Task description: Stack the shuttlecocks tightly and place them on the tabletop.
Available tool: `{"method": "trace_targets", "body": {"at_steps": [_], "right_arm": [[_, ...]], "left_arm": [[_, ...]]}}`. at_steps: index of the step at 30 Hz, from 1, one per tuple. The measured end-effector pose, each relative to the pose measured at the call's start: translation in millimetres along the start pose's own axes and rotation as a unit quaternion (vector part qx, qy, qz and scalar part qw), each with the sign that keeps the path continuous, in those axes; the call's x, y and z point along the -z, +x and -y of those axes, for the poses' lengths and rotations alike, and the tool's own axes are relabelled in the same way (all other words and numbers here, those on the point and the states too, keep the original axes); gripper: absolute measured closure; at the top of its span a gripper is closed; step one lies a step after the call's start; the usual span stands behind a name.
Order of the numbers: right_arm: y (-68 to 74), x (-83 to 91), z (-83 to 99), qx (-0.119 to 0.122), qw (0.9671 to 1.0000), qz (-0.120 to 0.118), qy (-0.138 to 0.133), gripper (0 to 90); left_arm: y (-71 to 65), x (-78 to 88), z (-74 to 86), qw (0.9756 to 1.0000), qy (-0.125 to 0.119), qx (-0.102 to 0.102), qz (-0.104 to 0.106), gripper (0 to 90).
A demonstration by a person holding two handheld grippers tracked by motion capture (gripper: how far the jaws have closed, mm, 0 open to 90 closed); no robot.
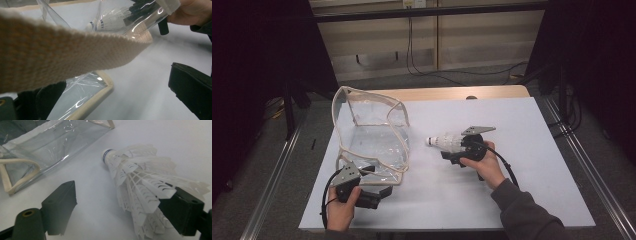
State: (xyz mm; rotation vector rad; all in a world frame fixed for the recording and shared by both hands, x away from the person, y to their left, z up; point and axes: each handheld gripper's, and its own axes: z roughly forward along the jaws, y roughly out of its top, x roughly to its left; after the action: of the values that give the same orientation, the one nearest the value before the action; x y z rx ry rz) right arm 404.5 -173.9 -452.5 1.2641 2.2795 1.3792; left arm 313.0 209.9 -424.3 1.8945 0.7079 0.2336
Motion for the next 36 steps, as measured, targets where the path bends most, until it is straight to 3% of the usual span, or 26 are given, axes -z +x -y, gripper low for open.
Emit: {"method": "trace_targets", "body": {"at_steps": [14, 25, 31, 36], "right_arm": [[1.6, -9.6, -2.1, 0.002, 0.9995, 0.031, -0.004, 39.3], [6.3, -15.9, -5.0, 0.016, 0.9990, 0.041, -0.005, 56.5], [6.9, -20.2, -4.1, 0.017, 0.9986, 0.050, 0.002, 59.5], [5.8, -21.2, -3.8, 0.019, 0.9984, 0.053, 0.004, 69.3]], "left_arm": [[1.1, 0.0, 1.2, 1.0000, 0.000, 0.000, 0.001, 1.2], [0.4, 0.0, 1.7, 1.0000, -0.003, 0.003, 0.001, 1.3], [1.1, 0.3, 2.0, 1.0000, 0.000, 0.003, 0.002, 1.3], [1.6, 0.3, 1.8, 1.0000, 0.001, 0.002, 0.002, 1.3]]}}
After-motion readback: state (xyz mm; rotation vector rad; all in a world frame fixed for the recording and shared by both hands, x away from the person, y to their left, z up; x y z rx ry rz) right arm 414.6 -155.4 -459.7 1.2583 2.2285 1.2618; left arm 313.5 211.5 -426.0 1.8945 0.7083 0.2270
